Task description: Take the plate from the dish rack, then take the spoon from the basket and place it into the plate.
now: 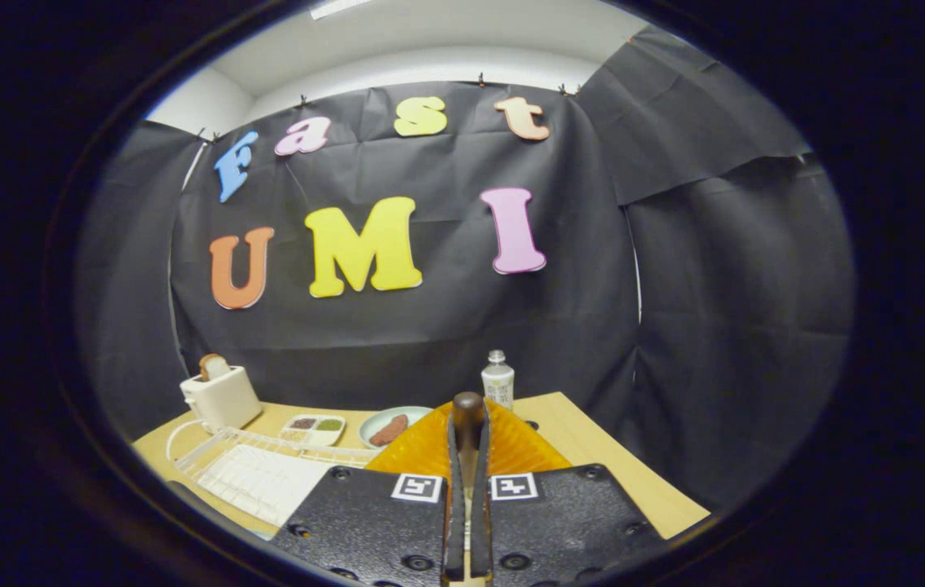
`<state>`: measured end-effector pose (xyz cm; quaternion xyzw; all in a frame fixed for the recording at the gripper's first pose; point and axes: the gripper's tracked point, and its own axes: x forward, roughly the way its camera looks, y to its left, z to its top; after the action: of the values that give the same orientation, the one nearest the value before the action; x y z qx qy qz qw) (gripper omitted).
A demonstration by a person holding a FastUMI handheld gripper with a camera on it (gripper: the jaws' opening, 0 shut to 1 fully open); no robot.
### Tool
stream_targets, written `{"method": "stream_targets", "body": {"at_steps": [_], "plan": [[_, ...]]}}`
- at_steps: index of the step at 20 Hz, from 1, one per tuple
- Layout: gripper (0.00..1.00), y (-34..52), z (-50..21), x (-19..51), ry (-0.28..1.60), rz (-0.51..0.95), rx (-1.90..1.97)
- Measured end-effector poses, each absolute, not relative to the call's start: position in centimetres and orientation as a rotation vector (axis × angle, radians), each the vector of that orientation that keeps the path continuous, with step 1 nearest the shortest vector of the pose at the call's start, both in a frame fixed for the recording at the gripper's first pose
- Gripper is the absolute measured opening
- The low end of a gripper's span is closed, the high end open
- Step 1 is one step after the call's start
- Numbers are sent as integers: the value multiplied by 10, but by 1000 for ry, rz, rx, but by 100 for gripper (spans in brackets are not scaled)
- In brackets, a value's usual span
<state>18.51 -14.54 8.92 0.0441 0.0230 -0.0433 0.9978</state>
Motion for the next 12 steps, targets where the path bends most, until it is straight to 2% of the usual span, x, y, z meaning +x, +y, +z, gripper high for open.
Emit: {"method": "stream_targets", "body": {"at_steps": [5, 12], "plan": [[8, -94, 79, 130, 12, -48, 97], [8, -14, 4, 95, 104, 70, 194]]}}
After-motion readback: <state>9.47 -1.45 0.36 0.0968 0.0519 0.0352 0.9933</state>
